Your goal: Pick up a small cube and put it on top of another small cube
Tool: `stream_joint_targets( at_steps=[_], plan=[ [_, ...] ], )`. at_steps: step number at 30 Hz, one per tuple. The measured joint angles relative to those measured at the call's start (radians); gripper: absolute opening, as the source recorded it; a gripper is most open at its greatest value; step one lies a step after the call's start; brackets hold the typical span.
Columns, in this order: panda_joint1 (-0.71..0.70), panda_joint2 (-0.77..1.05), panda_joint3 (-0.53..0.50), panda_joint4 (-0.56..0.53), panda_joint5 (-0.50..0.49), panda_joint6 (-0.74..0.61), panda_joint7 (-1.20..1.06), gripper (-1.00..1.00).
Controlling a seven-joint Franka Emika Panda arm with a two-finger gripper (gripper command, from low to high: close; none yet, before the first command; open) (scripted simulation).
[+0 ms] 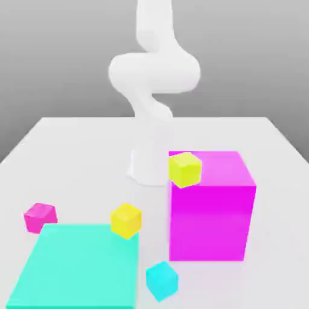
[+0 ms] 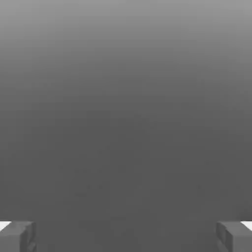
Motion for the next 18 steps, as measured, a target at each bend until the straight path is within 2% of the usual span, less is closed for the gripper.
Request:
stream_joint_targets(
  at_steps=[6,11,15,18],
  plan=[
    [-0.087,0.223,-0.138,-0.124,-0.068,0.137,-0.101,0.0],
    [-0.155,0.399,-0.264,-0.222,-0.086,0.247,-0.208,0.0],
    [-0.204,0.545,-0.367,-0.302,-0.059,0.337,-0.323,0.0],
    [-0.253,0.661,-0.434,-0.362,0.007,0.404,-0.442,0.0]
  ],
)
